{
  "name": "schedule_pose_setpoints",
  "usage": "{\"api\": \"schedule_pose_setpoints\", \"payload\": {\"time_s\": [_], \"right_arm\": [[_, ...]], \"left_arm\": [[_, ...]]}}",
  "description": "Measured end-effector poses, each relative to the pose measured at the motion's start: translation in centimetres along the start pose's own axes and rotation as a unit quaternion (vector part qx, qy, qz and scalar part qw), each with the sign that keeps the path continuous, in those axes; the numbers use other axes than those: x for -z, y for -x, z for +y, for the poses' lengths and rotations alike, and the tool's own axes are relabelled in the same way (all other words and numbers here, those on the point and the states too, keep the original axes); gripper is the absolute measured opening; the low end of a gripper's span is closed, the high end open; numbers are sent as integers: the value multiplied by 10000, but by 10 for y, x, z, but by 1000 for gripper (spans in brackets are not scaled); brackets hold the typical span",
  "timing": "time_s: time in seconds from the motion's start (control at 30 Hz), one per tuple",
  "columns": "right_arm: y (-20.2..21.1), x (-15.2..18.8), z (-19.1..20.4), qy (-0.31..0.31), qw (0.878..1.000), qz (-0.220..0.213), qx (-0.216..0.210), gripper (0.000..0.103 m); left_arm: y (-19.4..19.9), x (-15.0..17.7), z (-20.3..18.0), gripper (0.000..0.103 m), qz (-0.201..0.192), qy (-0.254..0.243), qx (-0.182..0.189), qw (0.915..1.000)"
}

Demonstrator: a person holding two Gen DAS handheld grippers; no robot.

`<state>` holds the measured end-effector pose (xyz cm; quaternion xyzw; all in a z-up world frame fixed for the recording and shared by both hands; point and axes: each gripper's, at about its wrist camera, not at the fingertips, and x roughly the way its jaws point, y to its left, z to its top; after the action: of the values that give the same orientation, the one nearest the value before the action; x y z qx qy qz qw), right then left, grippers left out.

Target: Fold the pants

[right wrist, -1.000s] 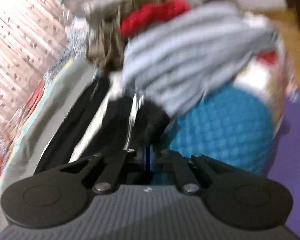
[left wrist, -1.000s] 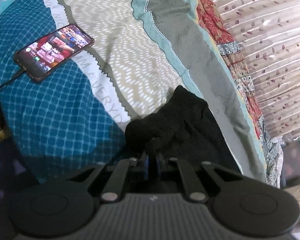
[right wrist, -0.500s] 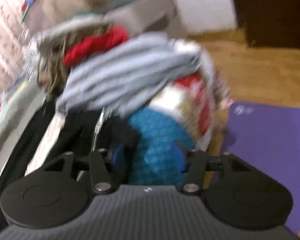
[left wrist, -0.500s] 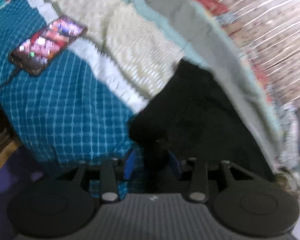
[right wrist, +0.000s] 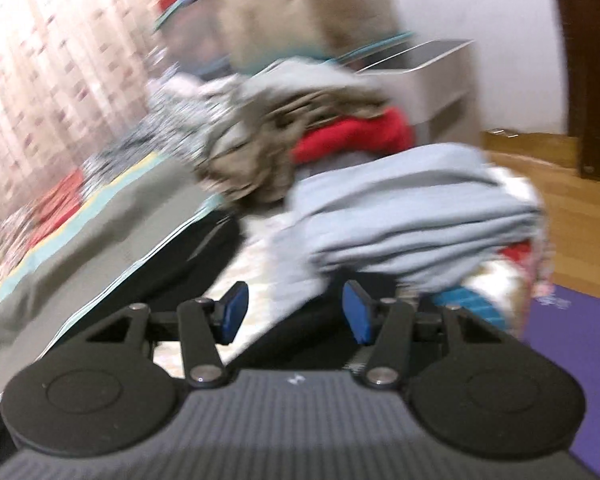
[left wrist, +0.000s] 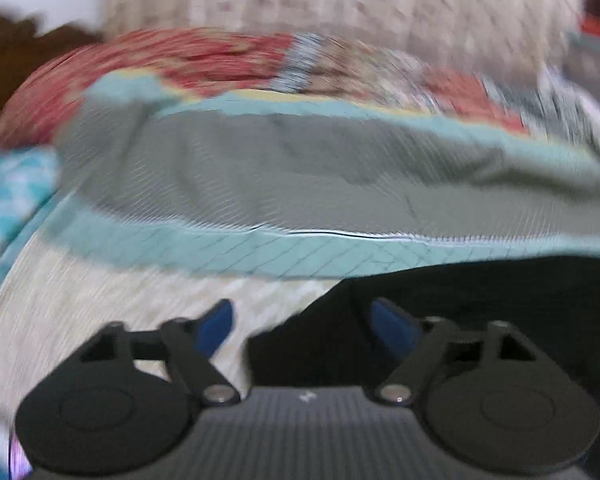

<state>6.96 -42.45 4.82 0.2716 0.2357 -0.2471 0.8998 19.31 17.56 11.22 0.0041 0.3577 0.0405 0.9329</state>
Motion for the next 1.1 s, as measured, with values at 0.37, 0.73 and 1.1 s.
{"api": "schedule_pose_setpoints", "payload": {"time_s": [0.37, 0.73, 1.1], "right_arm": [[-170, -89, 92, -7, 9944, 995, -347, 55], [-306, -90, 132, -638, 9816, 1621, 787, 55], [-279, -94, 122, -355, 9860, 1432, 773, 6]], "left_arm": [[-87, 29, -52, 13, 430, -1042, 144, 9935], [43, 76, -59, 13, -607, -893, 380, 9934], [61, 91, -46, 13, -427, -306, 345, 9980]]}}
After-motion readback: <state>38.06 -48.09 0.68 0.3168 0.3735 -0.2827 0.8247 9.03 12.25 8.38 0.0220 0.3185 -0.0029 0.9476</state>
